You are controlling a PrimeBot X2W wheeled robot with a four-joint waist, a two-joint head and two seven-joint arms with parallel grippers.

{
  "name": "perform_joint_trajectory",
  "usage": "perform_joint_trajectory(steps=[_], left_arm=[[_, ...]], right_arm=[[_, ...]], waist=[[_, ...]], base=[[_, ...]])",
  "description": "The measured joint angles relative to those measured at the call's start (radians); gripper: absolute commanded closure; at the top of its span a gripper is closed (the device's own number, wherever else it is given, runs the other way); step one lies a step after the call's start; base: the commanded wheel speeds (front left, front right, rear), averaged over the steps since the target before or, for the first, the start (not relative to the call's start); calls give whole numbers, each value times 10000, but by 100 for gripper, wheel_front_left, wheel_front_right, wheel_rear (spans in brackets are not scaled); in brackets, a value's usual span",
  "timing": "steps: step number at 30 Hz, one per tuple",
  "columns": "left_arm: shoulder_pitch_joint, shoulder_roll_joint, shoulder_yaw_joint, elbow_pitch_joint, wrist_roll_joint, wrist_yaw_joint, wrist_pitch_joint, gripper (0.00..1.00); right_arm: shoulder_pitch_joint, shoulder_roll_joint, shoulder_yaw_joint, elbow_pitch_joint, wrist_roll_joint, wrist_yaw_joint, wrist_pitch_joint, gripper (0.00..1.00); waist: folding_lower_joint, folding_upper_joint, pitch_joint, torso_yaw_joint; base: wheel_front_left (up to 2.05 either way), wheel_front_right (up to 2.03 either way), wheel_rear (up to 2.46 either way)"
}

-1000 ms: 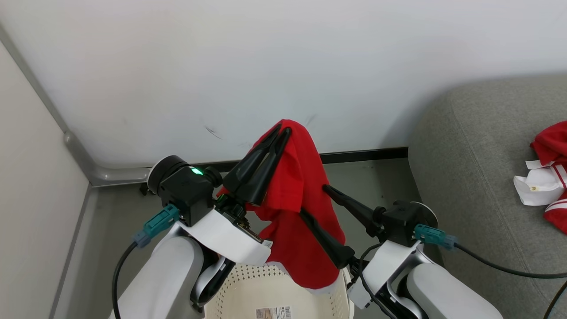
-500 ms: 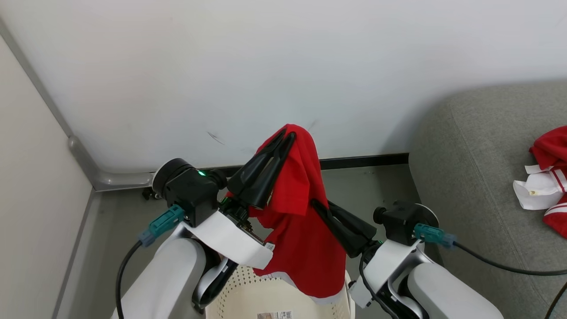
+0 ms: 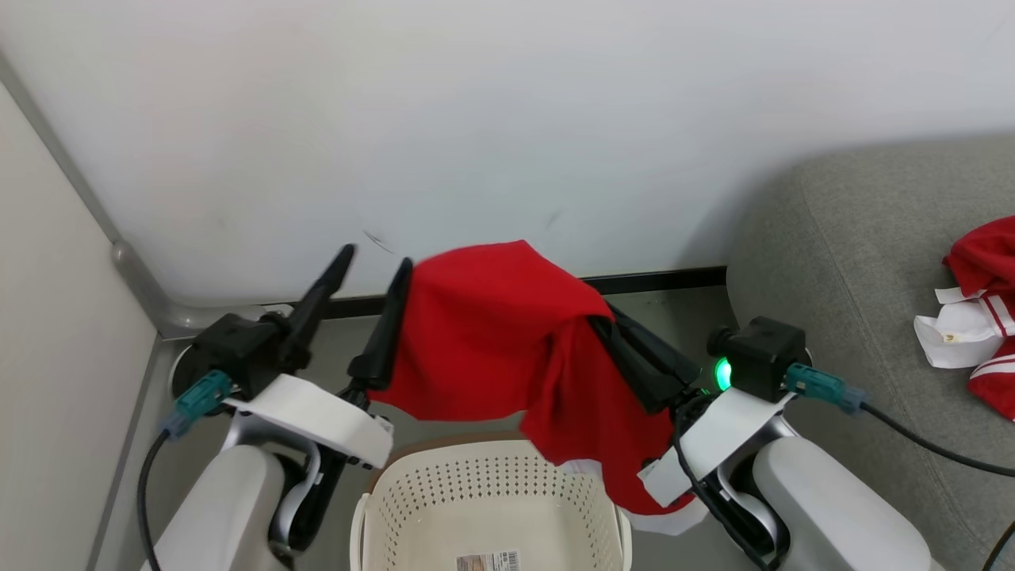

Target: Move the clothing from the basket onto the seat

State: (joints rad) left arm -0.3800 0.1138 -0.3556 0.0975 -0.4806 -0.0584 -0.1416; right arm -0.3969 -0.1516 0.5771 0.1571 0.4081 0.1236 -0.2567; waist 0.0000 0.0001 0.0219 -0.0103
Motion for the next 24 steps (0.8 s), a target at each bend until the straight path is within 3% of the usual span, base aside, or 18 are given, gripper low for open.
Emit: perform_joint_trajectory(steps=[10, 24], left_arm=[[561, 303, 963, 391, -314, 518, -253, 0], [1491, 1070, 2533, 497, -391, 1087, -859, 0]], right_arm=[[107, -196, -961, -332, -36, 0, 0, 100], [924, -232, -3116, -788, -291, 0, 0, 100]], waist=[[0, 0, 154, -82], [0, 0, 309, -113]], base=[[0, 0, 0], [0, 0, 0]])
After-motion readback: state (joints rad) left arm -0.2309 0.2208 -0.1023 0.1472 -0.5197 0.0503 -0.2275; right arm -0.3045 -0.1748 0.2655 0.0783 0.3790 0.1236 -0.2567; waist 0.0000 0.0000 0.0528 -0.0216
